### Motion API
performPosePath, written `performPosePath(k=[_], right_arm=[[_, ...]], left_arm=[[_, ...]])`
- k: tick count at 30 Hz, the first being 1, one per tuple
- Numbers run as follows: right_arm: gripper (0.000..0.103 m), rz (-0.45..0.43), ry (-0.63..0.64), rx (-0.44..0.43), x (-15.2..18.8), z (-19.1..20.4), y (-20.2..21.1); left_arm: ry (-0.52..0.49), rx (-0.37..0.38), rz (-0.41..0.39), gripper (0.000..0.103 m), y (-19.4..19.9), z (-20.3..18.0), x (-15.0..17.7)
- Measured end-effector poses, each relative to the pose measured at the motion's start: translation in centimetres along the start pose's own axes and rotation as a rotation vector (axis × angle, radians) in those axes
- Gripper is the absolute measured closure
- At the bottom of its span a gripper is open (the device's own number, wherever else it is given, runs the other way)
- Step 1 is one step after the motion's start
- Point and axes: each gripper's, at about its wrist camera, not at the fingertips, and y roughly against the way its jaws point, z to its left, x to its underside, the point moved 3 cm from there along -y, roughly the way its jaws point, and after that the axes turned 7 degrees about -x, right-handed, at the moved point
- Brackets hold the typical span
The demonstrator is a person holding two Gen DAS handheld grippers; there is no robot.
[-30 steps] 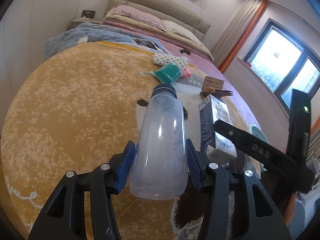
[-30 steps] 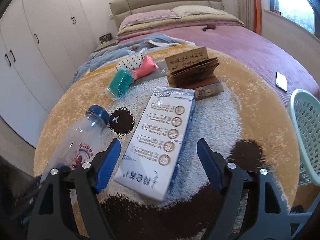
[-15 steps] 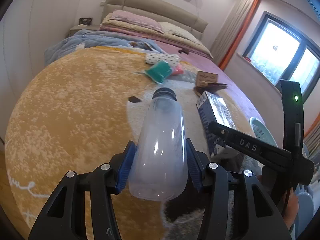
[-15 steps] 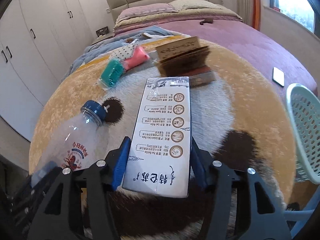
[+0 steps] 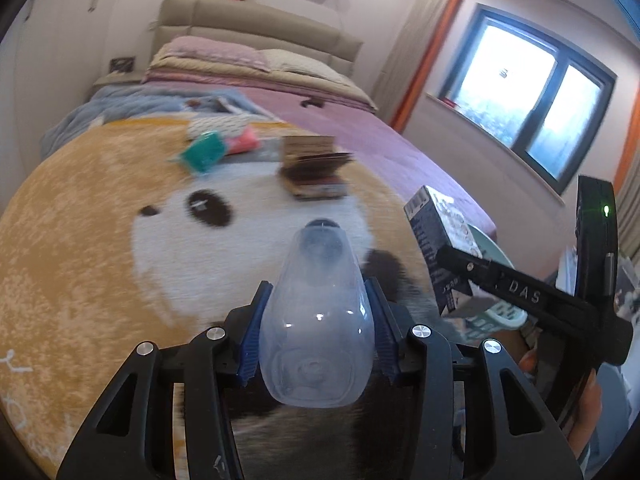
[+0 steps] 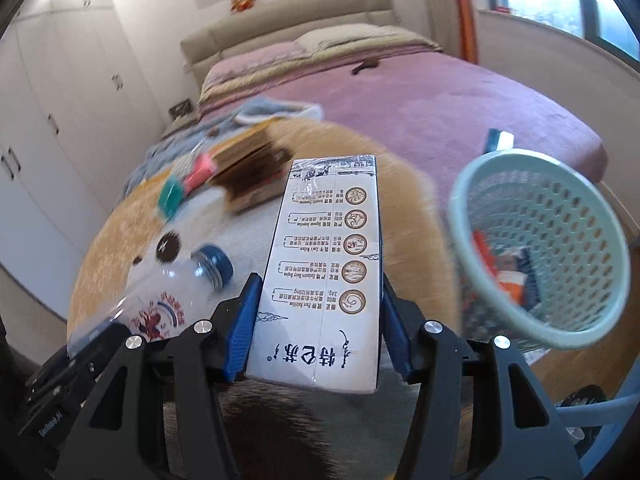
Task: Collect trash
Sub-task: 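Carry bottle and white carton to the blue basket and release both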
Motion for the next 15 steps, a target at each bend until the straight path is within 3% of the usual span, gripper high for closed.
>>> performPosePath(k=[15], right_arm=[[0.050, -0.147, -0.148, 0.117, -2.8, -12.1, 6.7]], left_arm=[[-0.181, 0.120, -0.044, 0.059, -1.3, -13.0, -3.6]])
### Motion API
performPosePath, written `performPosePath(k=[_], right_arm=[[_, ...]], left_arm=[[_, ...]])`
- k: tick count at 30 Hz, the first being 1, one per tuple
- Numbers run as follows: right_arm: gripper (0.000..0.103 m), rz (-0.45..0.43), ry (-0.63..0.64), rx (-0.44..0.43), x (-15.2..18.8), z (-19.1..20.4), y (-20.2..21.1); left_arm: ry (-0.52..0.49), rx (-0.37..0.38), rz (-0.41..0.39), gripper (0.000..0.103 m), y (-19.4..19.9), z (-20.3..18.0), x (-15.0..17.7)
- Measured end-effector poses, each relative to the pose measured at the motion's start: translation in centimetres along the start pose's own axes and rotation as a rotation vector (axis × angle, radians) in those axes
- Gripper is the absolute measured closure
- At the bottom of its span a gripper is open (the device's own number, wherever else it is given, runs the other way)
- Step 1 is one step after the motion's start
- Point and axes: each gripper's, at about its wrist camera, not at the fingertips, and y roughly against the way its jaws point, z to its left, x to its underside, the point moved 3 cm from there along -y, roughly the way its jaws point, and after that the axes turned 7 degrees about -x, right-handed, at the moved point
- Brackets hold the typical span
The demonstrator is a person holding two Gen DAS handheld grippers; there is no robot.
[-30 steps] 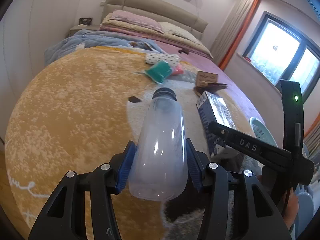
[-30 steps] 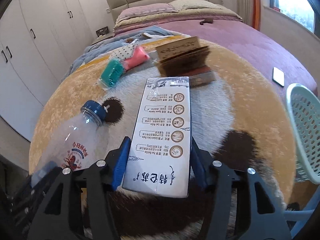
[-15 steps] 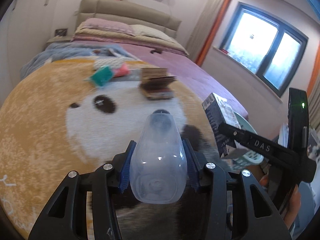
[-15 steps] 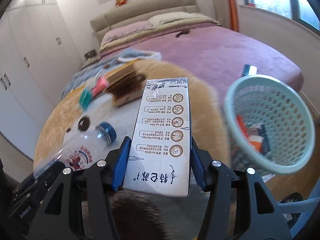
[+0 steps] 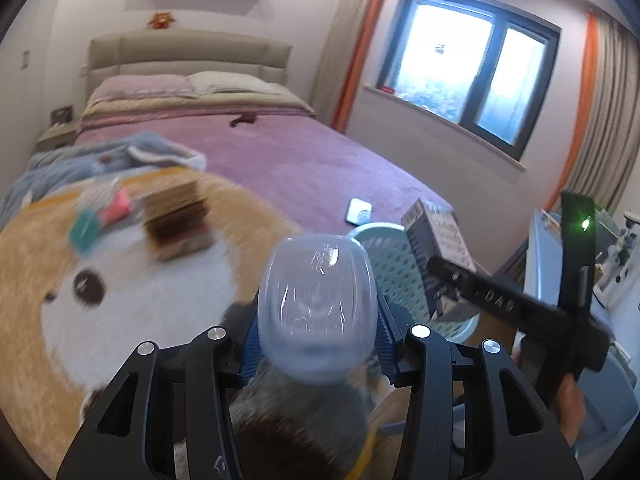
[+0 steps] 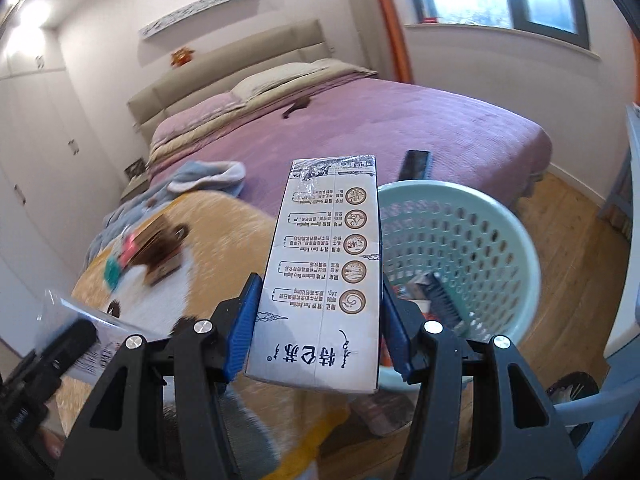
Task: Collect trash
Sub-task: 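Carry bottle and white carton to the blue basket and release both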
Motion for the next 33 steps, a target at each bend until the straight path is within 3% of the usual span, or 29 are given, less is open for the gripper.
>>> performPosePath(k=[12, 18, 25, 27, 29, 33], right_arm=[[0.050, 0.002, -0.114, 0.052, -1.5, -7.6, -1.9], [0.050, 0.027, -0.154, 0.078, -1.0, -10.3, -3.3], [0.049, 0.053, -0.181, 0.118, -0.6, -12.0, -4.7], [0.049, 0.052, -0.183, 0.125, -0.6, -12.2, -4.7], [0.049, 0.053, -0.182, 0.135, -0.7, -12.1, -4.9], [0.048, 0.045, -0.182, 0.135, -0.7, -11.9, -4.8]], left_arm=[[-0.076, 0.089, -0.016, 0.059, -5.7, -8.2, -4.9], [-0.088, 0.104, 0.040, 0.059, -10.8, -10.5, -3.8], [-0.095, 0.095, 0.129, 0.058, -15.6, -10.5, -2.0], [-0.090, 0.096, 0.128, 0.054, -15.8, -10.3, -2.1], [-0.083, 0.099, 0.101, 0.040, -15.2, -10.0, -2.3], [-0.082, 0.108, 0.071, 0.037, -13.9, -9.7, -2.9]])
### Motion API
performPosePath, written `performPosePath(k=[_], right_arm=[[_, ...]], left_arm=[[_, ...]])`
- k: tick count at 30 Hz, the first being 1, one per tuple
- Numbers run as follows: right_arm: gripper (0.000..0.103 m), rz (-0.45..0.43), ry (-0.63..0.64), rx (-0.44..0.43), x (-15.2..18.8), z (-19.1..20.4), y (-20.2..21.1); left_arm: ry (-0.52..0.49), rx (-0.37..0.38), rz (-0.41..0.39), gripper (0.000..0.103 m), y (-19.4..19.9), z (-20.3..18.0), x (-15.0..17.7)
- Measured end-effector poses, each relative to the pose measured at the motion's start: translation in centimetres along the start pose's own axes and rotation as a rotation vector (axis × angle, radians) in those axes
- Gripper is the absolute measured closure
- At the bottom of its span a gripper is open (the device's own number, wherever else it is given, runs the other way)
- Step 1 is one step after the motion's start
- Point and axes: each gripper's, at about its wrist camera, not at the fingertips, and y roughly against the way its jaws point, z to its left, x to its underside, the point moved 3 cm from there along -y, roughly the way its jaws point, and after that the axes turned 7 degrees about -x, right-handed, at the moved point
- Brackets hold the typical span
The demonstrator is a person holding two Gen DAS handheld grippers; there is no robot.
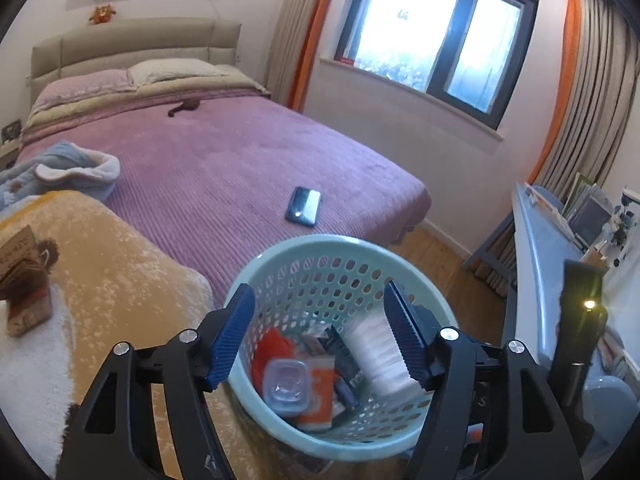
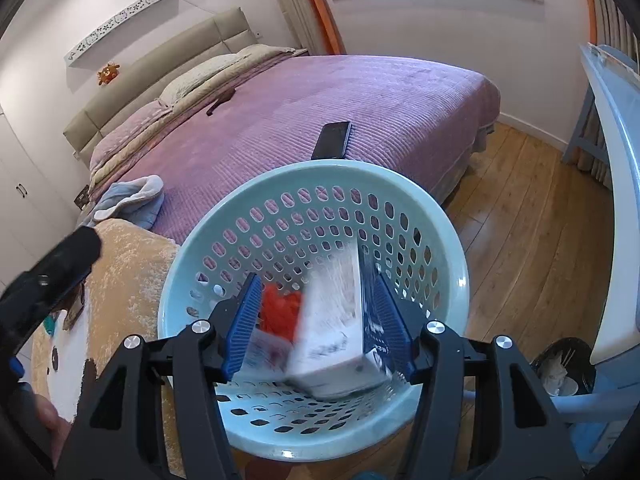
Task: Collect trash
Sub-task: 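Carry bottle and white carton to the blue basket and release both, then grasp the teal plastic bag with left gripper while right gripper grasps the wooden booklet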
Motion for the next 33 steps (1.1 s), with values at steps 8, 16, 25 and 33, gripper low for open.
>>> performPosePath(k=[8, 16, 25, 33], right_arm=[[0.048, -0.032, 0.055, -0.056, 0.3, 2.9, 1.8], [0.048, -0.066, 0.223, -0.162, 0.8, 11.1, 4.0], [0.048, -0.037, 0.353, -0.276, 1.8, 20.5, 2.6], [0.048, 0.009, 0.450, -0.364, 2.8, 27.4, -0.7]], left_arm=[[0.045, 0.019, -0.054, 0.036, 3.5, 2.0, -0.4], [0.083, -0.038, -0.140, 0.036, 8.9, 6.4, -1.6], [0.186, -0.227, -0.198, 0.036, 14.2, 18.5, -2.5], [0.261, -0.364, -0.148, 0.028, 14.7, 30.2, -2.0]])
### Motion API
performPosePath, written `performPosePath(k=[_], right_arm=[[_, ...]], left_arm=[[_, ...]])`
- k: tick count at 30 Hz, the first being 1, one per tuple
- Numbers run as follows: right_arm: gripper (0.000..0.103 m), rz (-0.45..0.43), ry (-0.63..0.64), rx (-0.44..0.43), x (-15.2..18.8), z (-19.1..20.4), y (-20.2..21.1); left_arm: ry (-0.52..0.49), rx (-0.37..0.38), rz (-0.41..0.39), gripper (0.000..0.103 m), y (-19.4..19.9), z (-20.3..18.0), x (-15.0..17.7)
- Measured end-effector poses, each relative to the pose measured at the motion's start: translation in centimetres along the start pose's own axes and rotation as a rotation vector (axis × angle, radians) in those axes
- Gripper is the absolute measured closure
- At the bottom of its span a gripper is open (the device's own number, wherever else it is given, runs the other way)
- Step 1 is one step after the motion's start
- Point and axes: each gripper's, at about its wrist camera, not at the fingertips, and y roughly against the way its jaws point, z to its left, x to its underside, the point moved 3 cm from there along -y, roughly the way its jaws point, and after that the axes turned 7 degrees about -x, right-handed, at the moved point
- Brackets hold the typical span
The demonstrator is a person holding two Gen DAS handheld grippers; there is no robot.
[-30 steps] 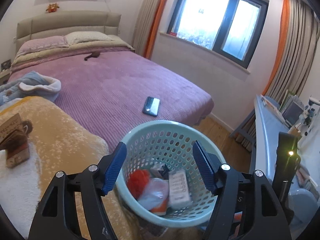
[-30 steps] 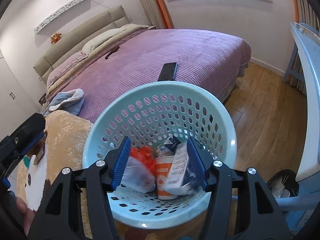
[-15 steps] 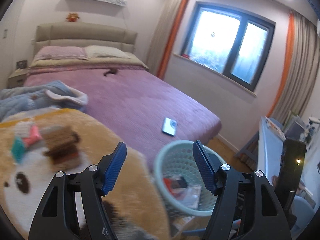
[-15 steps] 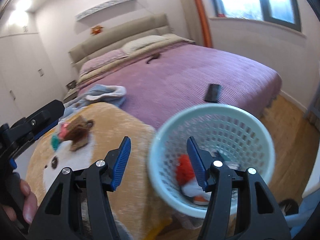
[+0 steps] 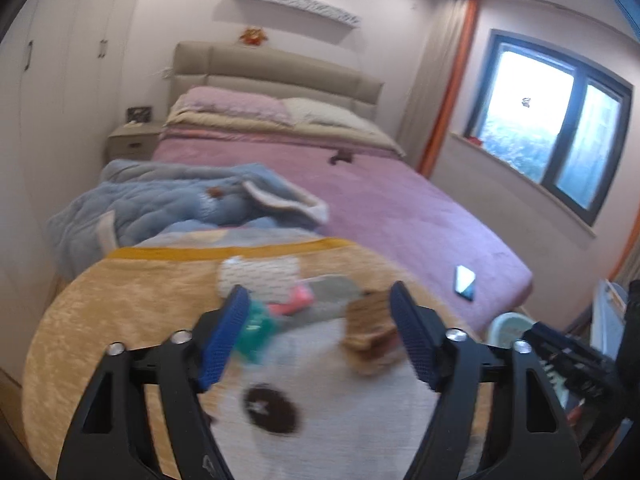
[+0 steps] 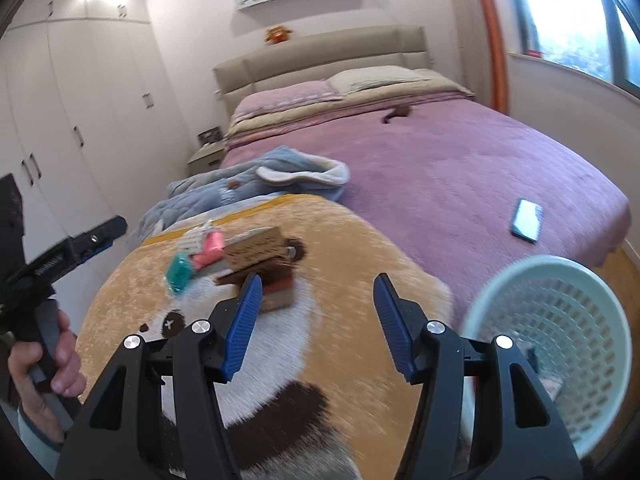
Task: Collect trash
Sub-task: 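Grasp the teal plastic bag with left gripper while right gripper grasps the wooden booklet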
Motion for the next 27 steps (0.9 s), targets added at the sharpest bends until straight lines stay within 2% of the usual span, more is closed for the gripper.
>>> performPosePath(k=[6, 12, 19, 22, 27], right_arm=[[0.048, 0.055, 0.022, -0.041, -1.3, 2.0, -5.0], [0.048, 0.144, -0.038, -0.089, -0.5, 3.1, -9.0], [0.048, 0.196, -0.173, -0.106, 0.1, 4.2, -12.3], [0.048, 0.210, -0.223, -0.105, -0.2, 4.2, -13.5], [0.051, 0.240, -0.237, -0.081, 0.0, 4.3, -15.1]], left_arm=[[0.036, -0.029, 0.064, 0.023, -4.9, 3.8, 1.1], [0.052, 0.021, 0.144, 0.023, -9.2, 4.5, 3.2], [0.039, 0.052, 0.184, 0.025, -9.7, 4.2, 4.1], [0.036, 0.060, 0.198, 0.030, -9.8, 4.1, 4.3], [0.001, 0.055, 0.203, 0.038, -9.8, 3.3, 4.6]])
